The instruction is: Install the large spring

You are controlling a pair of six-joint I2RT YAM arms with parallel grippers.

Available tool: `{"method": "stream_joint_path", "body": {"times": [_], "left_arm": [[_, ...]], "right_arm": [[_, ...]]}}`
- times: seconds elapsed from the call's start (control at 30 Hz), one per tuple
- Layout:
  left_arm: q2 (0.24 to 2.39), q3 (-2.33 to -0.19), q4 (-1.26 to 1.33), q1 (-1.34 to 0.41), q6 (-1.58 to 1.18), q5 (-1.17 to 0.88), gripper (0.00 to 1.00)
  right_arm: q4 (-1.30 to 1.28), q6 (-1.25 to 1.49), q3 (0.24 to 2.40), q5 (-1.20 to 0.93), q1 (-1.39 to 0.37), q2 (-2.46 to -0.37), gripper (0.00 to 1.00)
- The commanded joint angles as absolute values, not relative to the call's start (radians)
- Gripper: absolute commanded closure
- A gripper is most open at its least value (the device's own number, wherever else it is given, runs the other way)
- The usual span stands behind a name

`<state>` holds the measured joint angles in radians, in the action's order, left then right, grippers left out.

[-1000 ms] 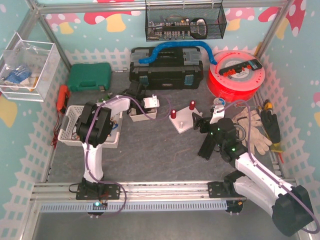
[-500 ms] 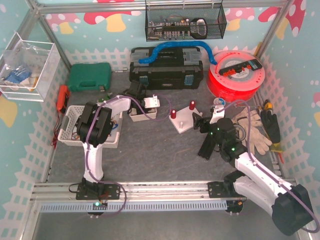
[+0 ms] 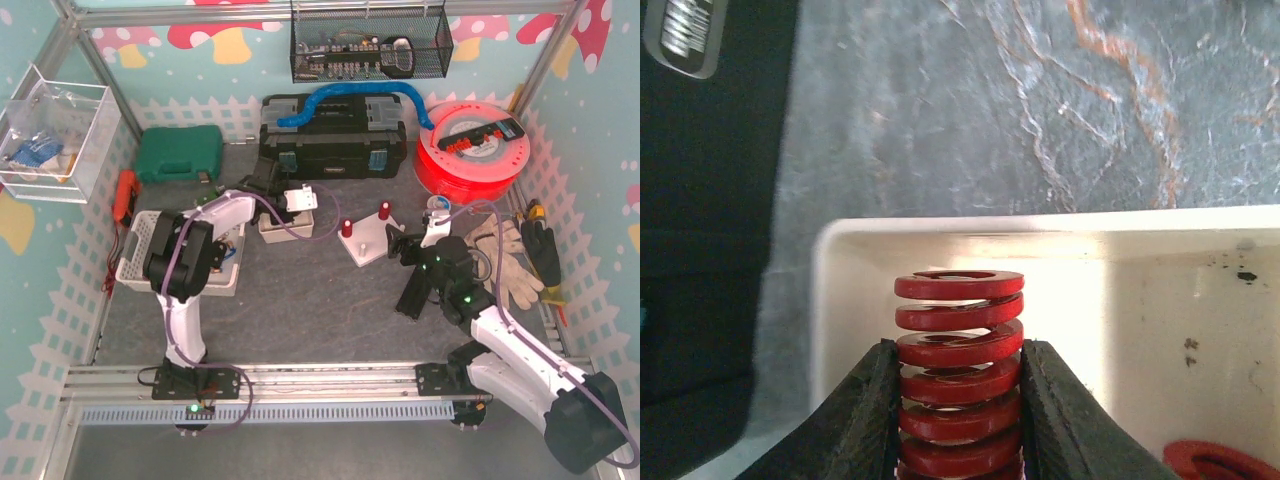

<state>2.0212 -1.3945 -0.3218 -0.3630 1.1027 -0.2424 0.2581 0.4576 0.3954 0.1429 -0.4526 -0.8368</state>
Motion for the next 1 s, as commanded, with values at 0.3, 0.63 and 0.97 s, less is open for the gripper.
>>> {"method": "stream_joint_path", "body": {"times": [0.3,0.63,0.97], "left_arm": [[1.685,-1.154,-0.033,-0.360,0.953,-0.315,1.00],[1.327,-0.711,0.588,-0.427,0.548,-0.375,1.00],[1.283,-0.471,1.052,-0.685,0.186,-0.273,1.00]], "right_arm": [[0.251,0.443,0.413,0.119,-0.457,-0.817,0.01],[0.191,0.473,0.522,-0.157,-0.457,-0.852,0.03],[0.061,0.500,0.625,-0.456,-0.457,-0.841,0.14]]}}
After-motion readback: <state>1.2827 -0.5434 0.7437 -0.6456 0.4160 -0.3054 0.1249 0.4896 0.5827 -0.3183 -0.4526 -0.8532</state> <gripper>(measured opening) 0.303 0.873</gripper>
